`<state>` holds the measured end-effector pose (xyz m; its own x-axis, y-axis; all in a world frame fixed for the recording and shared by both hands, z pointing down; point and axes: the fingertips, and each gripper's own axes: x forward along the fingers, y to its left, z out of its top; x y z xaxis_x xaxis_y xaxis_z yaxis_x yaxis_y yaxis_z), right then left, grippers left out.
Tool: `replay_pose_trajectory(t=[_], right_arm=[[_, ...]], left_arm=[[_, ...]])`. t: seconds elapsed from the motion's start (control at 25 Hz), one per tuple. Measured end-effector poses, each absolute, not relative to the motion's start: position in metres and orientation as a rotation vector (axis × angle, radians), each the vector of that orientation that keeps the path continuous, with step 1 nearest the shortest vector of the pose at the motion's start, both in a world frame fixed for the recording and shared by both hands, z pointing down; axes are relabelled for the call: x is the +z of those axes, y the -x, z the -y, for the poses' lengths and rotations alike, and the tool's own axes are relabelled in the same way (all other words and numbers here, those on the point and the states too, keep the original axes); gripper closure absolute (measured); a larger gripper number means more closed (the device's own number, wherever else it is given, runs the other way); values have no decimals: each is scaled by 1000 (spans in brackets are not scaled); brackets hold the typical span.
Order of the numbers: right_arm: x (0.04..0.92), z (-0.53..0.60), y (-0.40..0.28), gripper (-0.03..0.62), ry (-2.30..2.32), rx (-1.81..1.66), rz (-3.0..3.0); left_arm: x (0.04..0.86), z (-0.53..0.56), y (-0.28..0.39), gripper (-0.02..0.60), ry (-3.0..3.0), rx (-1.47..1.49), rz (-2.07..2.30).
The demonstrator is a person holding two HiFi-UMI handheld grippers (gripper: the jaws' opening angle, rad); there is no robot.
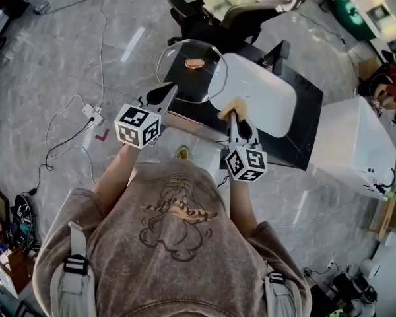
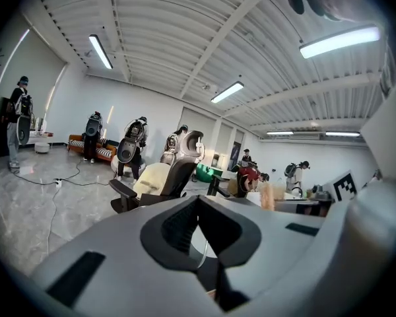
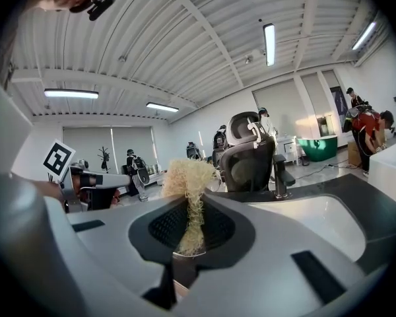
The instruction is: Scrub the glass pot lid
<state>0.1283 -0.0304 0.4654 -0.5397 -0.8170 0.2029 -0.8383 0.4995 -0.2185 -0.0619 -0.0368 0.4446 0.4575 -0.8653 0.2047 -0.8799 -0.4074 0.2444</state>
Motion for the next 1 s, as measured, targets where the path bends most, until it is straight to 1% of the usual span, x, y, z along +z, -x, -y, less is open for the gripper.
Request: replay_pose_trajectory(t=[0.4,0.68,1.0], right_arm=[[479,76,-120,552,-1388,506,2661],[478,106,-119,551,-1435,497,2644],[479,129,-110,551,-1479,507,2620]], left_arm=[[458,77,61,565,-2341,117,1497],[464,108,59,565,-2376,144,1417],[478,141,59,561,-2438,266,1379]])
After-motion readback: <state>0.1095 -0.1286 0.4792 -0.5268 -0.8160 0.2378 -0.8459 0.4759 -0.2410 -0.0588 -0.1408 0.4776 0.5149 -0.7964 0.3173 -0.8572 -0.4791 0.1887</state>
